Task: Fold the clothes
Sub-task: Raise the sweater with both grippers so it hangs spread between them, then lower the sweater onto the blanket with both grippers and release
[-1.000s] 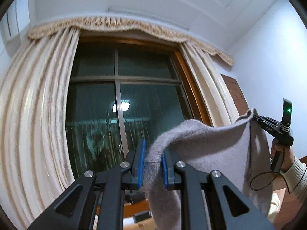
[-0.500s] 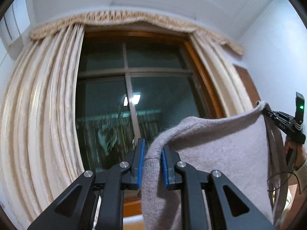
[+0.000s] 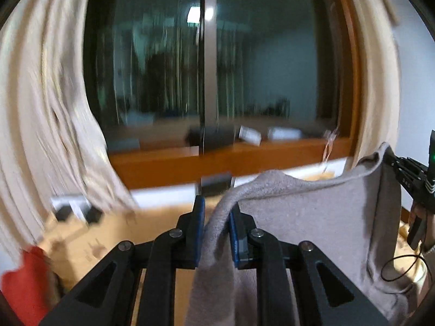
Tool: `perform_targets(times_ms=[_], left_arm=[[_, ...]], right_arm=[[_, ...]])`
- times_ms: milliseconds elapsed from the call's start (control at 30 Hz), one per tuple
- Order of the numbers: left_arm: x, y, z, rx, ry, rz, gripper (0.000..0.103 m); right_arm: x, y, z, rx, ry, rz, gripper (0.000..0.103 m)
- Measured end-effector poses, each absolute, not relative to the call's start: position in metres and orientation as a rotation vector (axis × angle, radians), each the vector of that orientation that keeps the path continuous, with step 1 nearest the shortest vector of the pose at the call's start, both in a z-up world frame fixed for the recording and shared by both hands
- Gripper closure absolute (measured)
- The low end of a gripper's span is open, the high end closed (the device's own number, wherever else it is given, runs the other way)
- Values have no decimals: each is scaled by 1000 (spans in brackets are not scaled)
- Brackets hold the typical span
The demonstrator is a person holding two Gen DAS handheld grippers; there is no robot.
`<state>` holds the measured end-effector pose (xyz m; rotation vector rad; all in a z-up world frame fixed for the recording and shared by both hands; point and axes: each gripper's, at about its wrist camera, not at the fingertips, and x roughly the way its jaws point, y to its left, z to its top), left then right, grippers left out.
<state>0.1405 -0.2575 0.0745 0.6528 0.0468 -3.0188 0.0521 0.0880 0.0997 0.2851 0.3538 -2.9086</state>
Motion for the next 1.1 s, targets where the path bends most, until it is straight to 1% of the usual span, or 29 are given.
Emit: perform_targets(times_ms=[67, 233, 500, 600, 633, 700, 733, 767, 800, 833, 867, 967, 1000, 1033, 1100], left_arm=[[106, -262, 43, 761, 78, -2985, 83], [34, -275, -18, 944, 159, -2908, 83], [-36, -281, -65, 1115, 127, -2840, 83], [-48, -281, -85, 1199, 119, -2803, 83], [-51, -281, -91, 1223, 114, -2790, 81], [-56, -282, -101, 1268, 105, -2745, 64], [-57, -284, -103, 1276, 103, -2729, 47], [-58, -286, -105, 1284, 102, -2712, 33], [-59, -289, -107, 1285, 105, -2694, 28], [-60, -293, -108, 1286, 110, -2677, 21], [-61, -298, -109, 1295, 130, -2665, 20], [-61, -308, -111, 1321, 199, -2654, 19], [-59, -310, -111, 1319, 198, -2650, 19], [-58, -311, -110, 1316, 198, -2646, 19], [-54, -315, -108, 1306, 204, -2640, 18]], right_arm=[[17, 82, 68, 411, 371, -2906, 99], [-42, 76, 19, 594, 406, -2887, 99], [-111, 73, -38, 850, 446, -2785, 99], [-129, 77, -55, 979, 403, -2716, 99], [-131, 78, -57, 996, 386, -2703, 99], [-135, 77, -62, 1048, 381, -2666, 99], [-138, 76, -64, 1078, 389, -2646, 98], [-139, 76, -65, 1092, 398, -2642, 98], [-140, 76, -66, 1106, 407, -2639, 96], [-141, 76, -67, 1120, 416, -2635, 96], [-142, 76, -68, 1134, 425, -2631, 95], [-145, 76, -71, 1176, 452, -2618, 83], [-146, 76, -72, 1189, 461, -2614, 73], [-146, 77, -72, 1200, 466, -2614, 58], [-140, 82, -64, 1175, 437, -2637, 42]])
